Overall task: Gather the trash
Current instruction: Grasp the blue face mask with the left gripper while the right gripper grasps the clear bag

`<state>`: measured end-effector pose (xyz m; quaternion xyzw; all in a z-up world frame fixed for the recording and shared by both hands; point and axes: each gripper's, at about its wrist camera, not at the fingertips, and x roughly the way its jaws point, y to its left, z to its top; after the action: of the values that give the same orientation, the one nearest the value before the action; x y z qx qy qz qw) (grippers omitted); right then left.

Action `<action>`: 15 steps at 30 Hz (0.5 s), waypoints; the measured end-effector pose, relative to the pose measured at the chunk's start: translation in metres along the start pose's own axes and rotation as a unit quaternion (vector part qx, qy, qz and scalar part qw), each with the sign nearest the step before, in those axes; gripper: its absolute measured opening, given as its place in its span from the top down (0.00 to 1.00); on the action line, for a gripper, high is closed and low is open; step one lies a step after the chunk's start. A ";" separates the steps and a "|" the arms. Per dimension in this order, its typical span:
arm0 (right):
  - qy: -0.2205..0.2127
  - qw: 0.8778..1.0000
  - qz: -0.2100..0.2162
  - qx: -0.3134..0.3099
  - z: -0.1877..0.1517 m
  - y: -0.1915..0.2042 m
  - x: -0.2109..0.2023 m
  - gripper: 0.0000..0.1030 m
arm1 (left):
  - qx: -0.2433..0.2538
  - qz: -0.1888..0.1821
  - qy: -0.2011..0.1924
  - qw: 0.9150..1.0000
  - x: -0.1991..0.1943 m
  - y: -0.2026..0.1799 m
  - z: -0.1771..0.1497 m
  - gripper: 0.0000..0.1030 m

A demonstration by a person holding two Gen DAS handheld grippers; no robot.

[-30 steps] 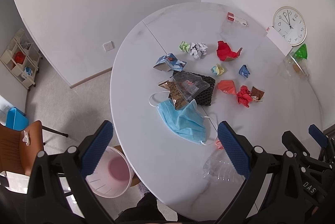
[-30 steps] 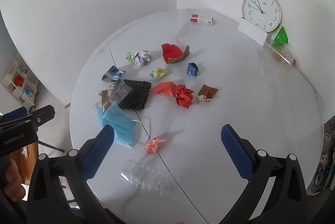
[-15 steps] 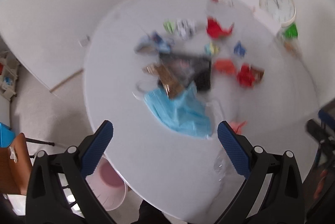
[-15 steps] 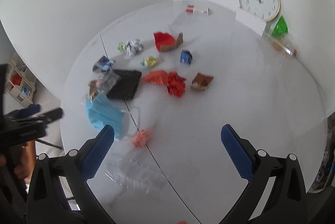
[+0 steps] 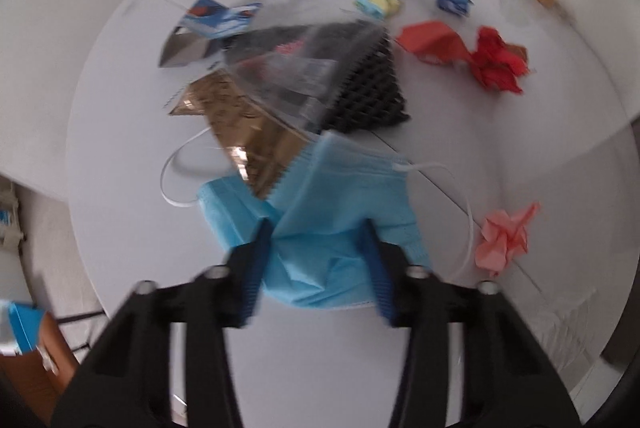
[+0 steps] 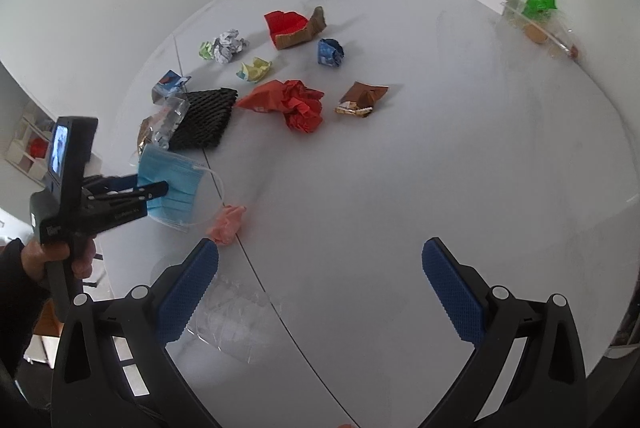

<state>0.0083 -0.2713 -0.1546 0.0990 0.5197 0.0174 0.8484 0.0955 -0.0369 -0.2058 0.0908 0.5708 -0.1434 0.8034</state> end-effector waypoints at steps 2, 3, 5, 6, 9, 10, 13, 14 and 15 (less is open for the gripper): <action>0.001 1.000 0.027 -0.008 0.008 0.003 0.005 0.02 | 0.007 -0.001 -0.001 1.000 -0.001 -0.002 -0.002 0.83; 0.001 0.999 0.047 -0.019 0.016 0.010 0.008 0.02 | 0.002 -0.003 -0.003 1.000 -0.002 -0.002 -0.004 0.84; 0.000 0.997 0.072 -0.036 0.032 0.024 0.014 0.02 | -0.008 -0.012 -0.012 1.000 -0.009 -0.001 -0.009 0.89; -0.004 0.995 0.084 -0.045 0.042 0.034 0.018 0.02 | -0.011 -0.015 -0.017 1.000 -0.014 -0.001 -0.012 0.90; 0.006 0.988 0.138 -0.070 0.085 0.071 0.049 0.02 | -0.013 -0.025 -0.028 0.999 -0.028 0.000 -0.024 0.91; 0.014 0.986 0.148 -0.073 0.095 0.078 0.059 0.02 | -0.016 -0.027 -0.034 0.999 -0.035 0.000 -0.029 0.91; 0.045 0.983 0.161 -0.077 0.131 0.116 0.106 0.06 | -0.036 -0.041 -0.048 0.997 -0.054 0.005 -0.046 0.91; 0.053 0.982 0.163 -0.073 0.137 0.121 0.117 0.07 | -0.044 -0.044 -0.052 0.997 -0.060 0.009 -0.050 0.91; 0.070 0.981 0.168 -0.061 0.147 0.131 0.137 0.10 | -0.052 -0.047 -0.058 0.996 -0.068 0.014 -0.055 0.91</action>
<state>0.2108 -0.1468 -0.1862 0.1317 0.5516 0.1986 0.7993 0.0304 0.0014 -0.1601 0.0129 0.5336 -0.1563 0.8310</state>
